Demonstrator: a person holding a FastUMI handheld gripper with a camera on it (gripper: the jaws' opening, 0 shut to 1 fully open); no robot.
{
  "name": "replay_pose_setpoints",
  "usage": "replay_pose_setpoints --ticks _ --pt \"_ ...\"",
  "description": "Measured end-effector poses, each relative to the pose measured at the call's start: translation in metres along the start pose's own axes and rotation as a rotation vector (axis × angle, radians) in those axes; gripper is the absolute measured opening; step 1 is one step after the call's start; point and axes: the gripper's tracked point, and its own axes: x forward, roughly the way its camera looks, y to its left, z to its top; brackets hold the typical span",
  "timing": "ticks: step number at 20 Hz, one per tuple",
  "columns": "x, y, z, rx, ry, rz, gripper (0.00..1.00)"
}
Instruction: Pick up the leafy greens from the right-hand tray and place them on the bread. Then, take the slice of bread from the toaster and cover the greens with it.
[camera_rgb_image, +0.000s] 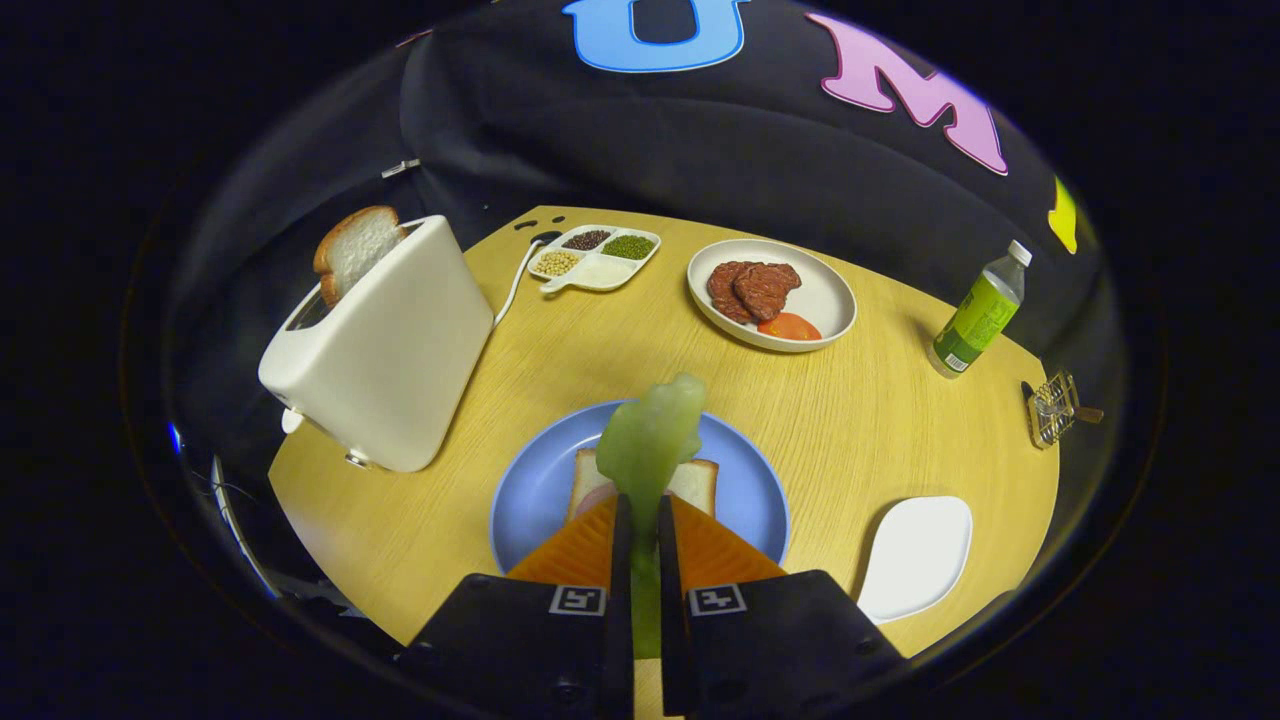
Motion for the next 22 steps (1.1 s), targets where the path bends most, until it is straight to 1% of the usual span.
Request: replay_pose_setpoints --ticks 1,2,4,6,9,12,15,16,19,20,21,22 --pt "0.001 -0.002 -0.002 -0.006 0.010 -0.013 0.18" --pt "0.001 -0.002 -0.002 -0.011 0.012 -0.022 0.23" --pt "0.004 -0.002 -0.002 -0.023 0.013 -0.035 0.31" --pt "0.004 0.001 -0.003 -0.032 0.019 -0.036 0.37" --pt "0.003 0.003 -0.005 -0.047 0.030 -0.045 0.40" --pt "0.005 0.005 -0.007 -0.054 0.040 -0.049 0.53" --pt "0.005 0.006 -0.011 -0.062 0.053 -0.060 0.56" --pt "0.005 0.005 -0.011 -0.067 0.049 -0.060 0.61" --pt "0.000 0.006 -0.009 -0.063 0.030 -0.066 0.66" --pt "-0.003 0.005 -0.005 -0.057 0.012 -0.067 0.75" --pt "-0.007 0.008 0.000 -0.045 -0.006 -0.058 0.78" --pt "-0.014 0.010 0.008 -0.030 -0.029 -0.048 0.87"
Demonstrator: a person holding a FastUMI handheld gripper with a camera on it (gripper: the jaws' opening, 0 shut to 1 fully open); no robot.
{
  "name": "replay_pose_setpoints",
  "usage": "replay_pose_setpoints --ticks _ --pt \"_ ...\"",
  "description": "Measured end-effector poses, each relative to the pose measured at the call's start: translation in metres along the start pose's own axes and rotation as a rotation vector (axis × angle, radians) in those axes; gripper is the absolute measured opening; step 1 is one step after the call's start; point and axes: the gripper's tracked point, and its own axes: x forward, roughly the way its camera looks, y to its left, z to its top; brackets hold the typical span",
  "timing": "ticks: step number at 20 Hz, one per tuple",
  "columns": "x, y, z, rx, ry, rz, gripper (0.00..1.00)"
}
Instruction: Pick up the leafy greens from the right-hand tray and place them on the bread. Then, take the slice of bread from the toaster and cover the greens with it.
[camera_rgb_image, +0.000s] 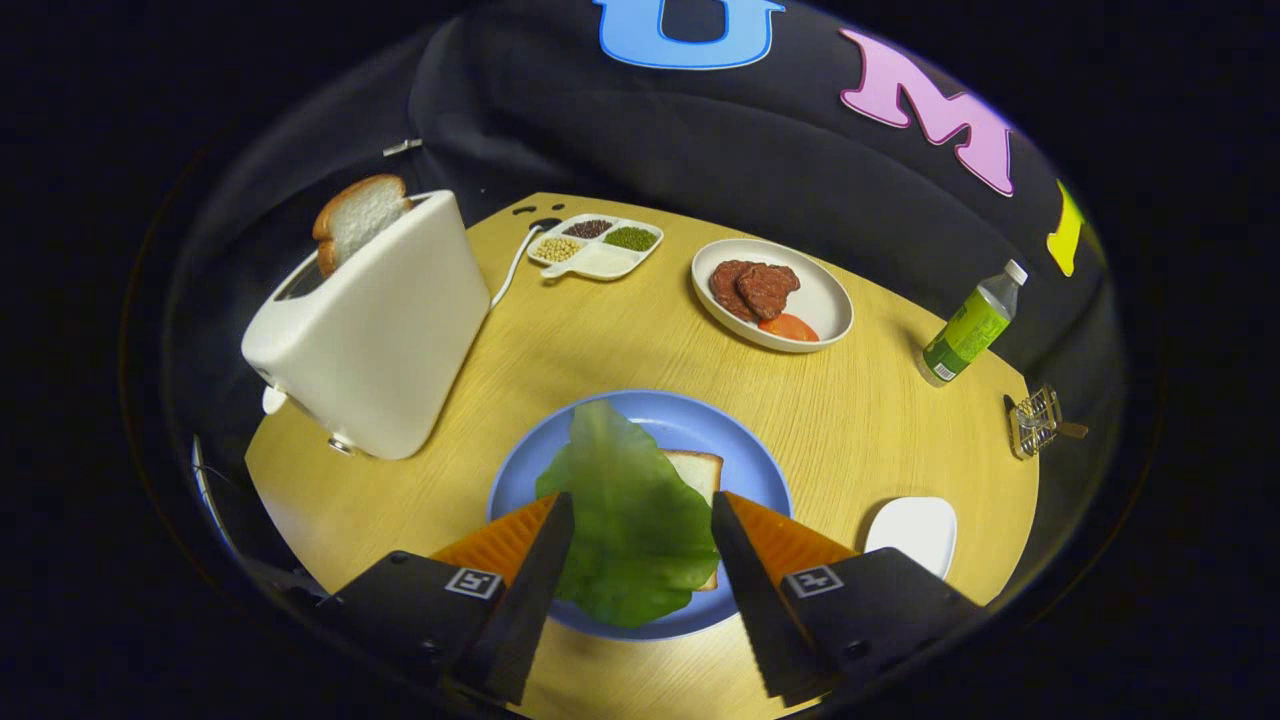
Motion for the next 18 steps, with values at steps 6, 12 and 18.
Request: replay_pose_setpoints --ticks 6,12,18 --pt "-0.049 0.020 0.078 -0.004 -0.170 0.045 0.99" --pt "-0.078 0.089 0.160 -0.008 -0.293 0.191 1.00" --pt "-0.058 0.161 0.200 -0.072 -0.307 0.277 1.00"
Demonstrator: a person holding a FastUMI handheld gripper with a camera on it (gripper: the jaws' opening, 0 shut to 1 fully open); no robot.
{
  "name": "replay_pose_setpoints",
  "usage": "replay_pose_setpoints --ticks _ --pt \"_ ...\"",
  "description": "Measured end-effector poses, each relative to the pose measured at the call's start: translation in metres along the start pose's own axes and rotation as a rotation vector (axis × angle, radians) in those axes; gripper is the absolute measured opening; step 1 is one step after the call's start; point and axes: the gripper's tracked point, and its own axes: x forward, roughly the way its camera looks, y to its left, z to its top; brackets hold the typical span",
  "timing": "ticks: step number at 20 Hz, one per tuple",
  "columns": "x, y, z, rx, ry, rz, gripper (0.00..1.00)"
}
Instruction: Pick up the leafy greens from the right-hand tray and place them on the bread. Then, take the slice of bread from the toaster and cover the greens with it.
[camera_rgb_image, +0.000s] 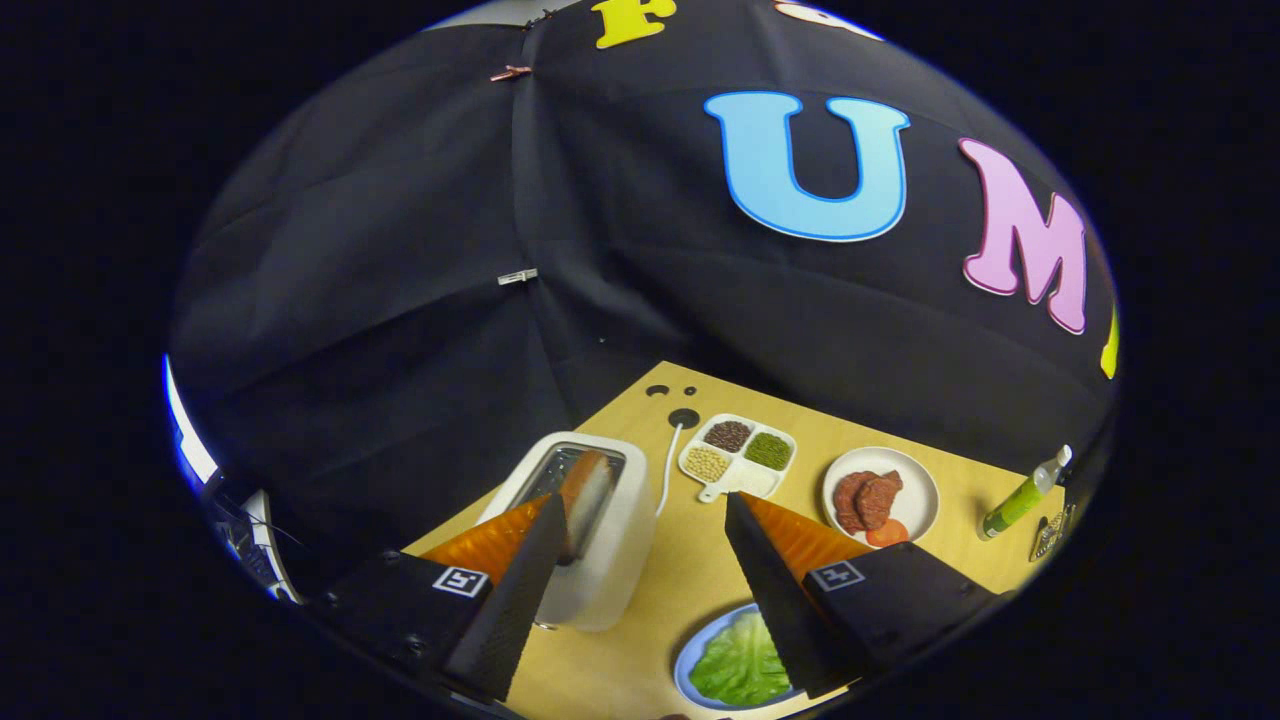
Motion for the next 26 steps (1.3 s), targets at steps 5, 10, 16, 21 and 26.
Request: replay_pose_setpoints --ticks 5,10,16,21,26 --pt "0.050 0.029 -0.012 -0.058 0.049 0.020 1.00" --pt "0.084 0.022 -0.040 -0.062 0.144 -0.032 0.98" --pt "0.094 0.026 -0.048 -0.068 0.163 -0.048 0.64" --pt "0.095 0.033 -0.048 -0.043 0.170 -0.030 0.24" --pt "0.084 0.035 -0.032 -0.066 0.127 -0.014 0.14"
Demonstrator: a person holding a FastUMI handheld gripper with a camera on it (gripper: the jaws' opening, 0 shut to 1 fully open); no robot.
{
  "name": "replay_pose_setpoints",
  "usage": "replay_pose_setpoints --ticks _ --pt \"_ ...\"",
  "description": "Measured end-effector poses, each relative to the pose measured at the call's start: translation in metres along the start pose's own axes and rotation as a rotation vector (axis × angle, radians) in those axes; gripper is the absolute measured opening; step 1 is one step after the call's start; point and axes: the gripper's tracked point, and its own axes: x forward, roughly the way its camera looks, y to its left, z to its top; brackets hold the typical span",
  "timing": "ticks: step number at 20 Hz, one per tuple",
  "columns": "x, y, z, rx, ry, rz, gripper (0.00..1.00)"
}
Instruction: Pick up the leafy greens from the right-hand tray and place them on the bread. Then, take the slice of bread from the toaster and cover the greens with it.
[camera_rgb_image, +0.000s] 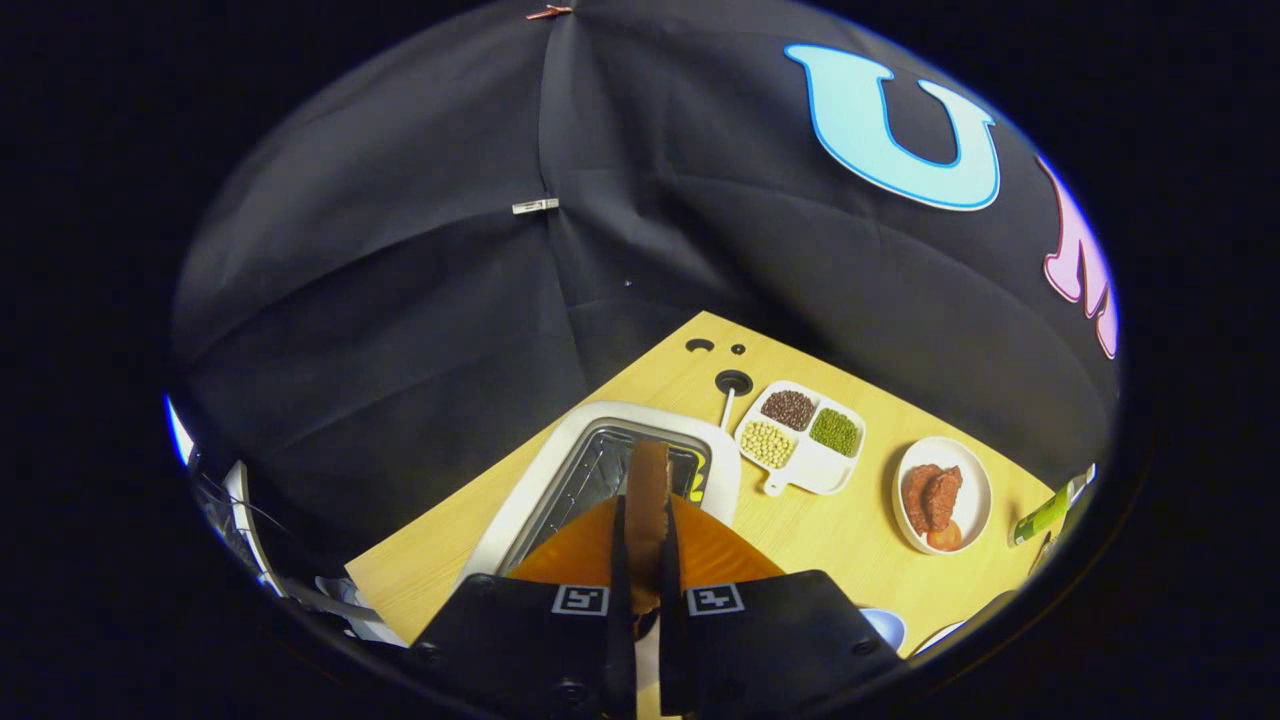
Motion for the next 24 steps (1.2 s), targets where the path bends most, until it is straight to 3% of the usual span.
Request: replay_pose_setpoints --ticks 9,14,20,24 --pt "-0.068 -0.029 0.045 0.075 -0.133 0.001 0.13" --pt "-0.102 -0.064 0.049 0.126 -0.176 -0.023 0.13" --pt "-0.114 -0.123 -0.015 0.234 -0.112 -0.064 0.13" --pt "-0.110 -0.137 -0.072 0.326 -0.022 -0.042 0.14"
